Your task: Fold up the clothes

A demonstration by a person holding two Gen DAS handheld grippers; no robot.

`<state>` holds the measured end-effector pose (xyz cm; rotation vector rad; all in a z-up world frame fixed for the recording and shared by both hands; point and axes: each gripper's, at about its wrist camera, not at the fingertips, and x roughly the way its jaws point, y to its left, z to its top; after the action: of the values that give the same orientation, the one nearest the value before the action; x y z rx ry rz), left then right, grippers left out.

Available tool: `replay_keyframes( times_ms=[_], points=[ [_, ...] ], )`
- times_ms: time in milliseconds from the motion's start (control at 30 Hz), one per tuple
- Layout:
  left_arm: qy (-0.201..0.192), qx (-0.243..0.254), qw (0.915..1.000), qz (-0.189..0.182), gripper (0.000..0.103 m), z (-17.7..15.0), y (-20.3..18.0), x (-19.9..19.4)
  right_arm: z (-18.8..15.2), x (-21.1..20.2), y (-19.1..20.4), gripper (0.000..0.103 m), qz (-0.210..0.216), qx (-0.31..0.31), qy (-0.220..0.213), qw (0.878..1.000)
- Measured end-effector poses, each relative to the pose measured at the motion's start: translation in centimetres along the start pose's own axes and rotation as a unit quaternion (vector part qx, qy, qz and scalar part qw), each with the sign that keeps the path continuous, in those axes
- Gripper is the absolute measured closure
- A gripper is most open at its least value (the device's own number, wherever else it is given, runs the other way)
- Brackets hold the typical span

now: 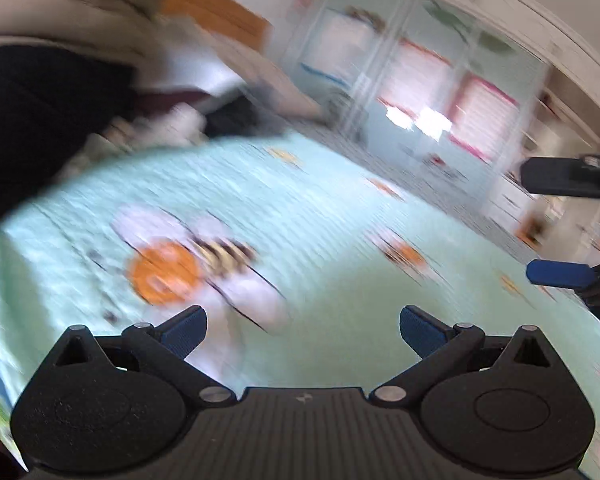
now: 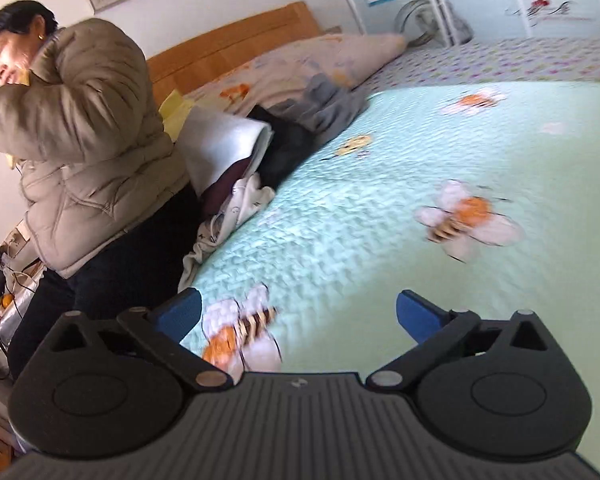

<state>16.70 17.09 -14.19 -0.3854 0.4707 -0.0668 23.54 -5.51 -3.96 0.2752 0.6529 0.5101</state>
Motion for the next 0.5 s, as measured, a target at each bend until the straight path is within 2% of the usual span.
replay_keyframes(
  times_ms=[33, 67, 133, 200, 267, 333, 367, 400, 500],
  points=[
    [0.0, 0.023, 0.9997, 0.0, 0.001, -0.2, -1.0, -0.6, -0.6, -1.6, 0.1, 0.0, -0.009, -0.004, -0.001, 1.0],
    [0.002, 0.054, 0.9984, 0.017, 0.001, -0.3, -2.3, -1.2, -1.1, -3.2, 0.3, 0.0, -0.018, -0.009, -0.002, 1.0],
    [0.012, 0.125, 0.9893, 0.075, 0.001, -0.3, -5.4, -2.4, -2.1, -6.1, 0.8, 0.0, -0.041, -0.024, -0.003, 0.999],
    [0.011, 0.202, 0.9664, 0.158, 0.001, 0.0, -8.5, -4.0, -3.2, -8.5, 1.5, 0.0, -0.066, -0.044, -0.011, 0.997],
    [-0.007, 0.277, 0.9311, 0.237, 0.0, -0.2, -11.9, -5.8, -4.1, -10.4, 1.7, 0.0, -0.082, -0.053, -0.026, 0.995],
    [-0.015, 0.338, 0.903, 0.265, 0.0, -0.8, -14.7, -7.5, -5.0, -12.1, 1.6, 0.0, -0.095, -0.053, -0.039, 0.993],
    [-0.01, 0.35, 0.9001, 0.259, 0.0, -1.1, -15.7, -8.3, -5.4, -13.0, 1.5, 0.0, -0.102, -0.053, -0.046, 0.992],
    [0.002, 0.348, 0.9041, 0.248, 0.0, -1.3, -16.3, -8.8, -5.8, -13.8, 1.5, 0.0, -0.108, -0.053, -0.053, 0.991],
    [0.066, 0.323, 0.9251, 0.188, 0.0, -2.0, -17.7, -10.0, -7.1, -16.3, 1.2, 0.0, -0.127, -0.054, -0.073, 0.988]
  ],
)
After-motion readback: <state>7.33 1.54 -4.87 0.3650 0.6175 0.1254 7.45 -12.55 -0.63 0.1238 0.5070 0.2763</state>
